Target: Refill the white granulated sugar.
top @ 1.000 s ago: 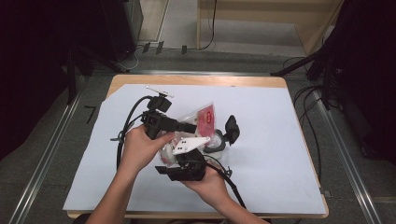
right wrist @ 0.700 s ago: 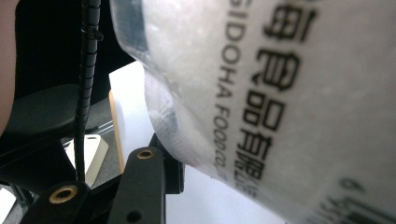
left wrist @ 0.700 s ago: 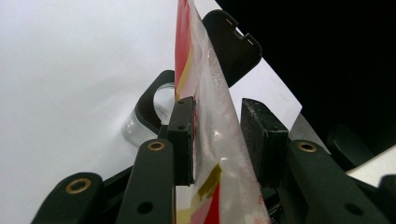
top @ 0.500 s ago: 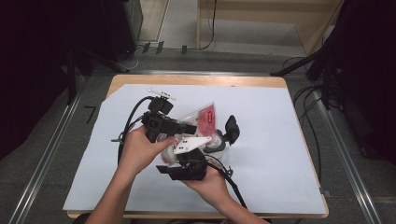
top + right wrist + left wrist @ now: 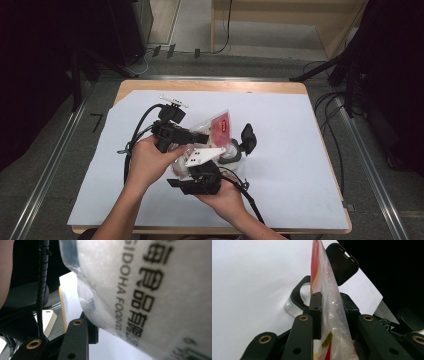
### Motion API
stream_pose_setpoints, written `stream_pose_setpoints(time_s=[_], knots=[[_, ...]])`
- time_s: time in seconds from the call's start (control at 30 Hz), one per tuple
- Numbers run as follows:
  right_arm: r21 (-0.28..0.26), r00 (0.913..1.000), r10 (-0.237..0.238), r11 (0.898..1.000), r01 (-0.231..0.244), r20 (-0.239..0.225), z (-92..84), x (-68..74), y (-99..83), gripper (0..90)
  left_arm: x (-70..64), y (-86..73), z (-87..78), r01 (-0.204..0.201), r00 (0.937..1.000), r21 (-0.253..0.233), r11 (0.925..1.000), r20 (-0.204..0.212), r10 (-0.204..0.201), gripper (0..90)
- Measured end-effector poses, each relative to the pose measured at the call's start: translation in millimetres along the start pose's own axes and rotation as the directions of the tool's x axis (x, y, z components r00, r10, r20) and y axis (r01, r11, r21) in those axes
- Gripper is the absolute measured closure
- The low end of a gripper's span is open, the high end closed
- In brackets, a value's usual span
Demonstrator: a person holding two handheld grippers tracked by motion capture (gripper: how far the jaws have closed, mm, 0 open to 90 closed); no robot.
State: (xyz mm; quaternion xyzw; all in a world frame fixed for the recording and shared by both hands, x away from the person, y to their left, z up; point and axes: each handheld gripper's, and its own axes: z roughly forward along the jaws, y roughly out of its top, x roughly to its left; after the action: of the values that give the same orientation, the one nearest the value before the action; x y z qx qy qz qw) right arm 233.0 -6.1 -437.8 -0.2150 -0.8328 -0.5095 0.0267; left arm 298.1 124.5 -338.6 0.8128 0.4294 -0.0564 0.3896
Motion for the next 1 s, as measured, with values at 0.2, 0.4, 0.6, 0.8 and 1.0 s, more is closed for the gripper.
stream_pose_setpoints(time_s=[0.2,0.4,0.6,0.8,1.0], knots=[[-0.002,1.0000,0.001,1.000,-0.001,-0.004,-0.8,0.8,0.5,62.9,0.8,0.8,-0.4,0.020,0.9996,0.003,0.9998,0.022,-0.020,74.8],[0.003,1.0000,0.003,1.000,-0.003,-0.006,-1.1,0.4,0.3,63.0,0.7,0.6,0.3,0.022,0.9995,0.001,0.9998,0.022,-0.022,74.4],[0.008,1.0000,0.001,1.000,-0.001,-0.006,-1.6,-0.1,1.8,63.0,1.5,0.8,-0.3,0.029,0.9993,-0.004,0.9996,0.026,-0.029,74.0],[0.013,1.0000,0.001,1.000,-0.001,-0.004,-1.7,0.1,1.7,63.1,2.0,0.6,0.6,0.029,0.9992,-0.005,0.9996,0.027,-0.029,73.8],[0.015,1.0000,0.004,1.000,-0.004,-0.007,-1.6,0.7,1.5,63.1,1.9,0.5,0.4,0.026,0.9994,0.000,0.9997,0.025,-0.026,73.6]])
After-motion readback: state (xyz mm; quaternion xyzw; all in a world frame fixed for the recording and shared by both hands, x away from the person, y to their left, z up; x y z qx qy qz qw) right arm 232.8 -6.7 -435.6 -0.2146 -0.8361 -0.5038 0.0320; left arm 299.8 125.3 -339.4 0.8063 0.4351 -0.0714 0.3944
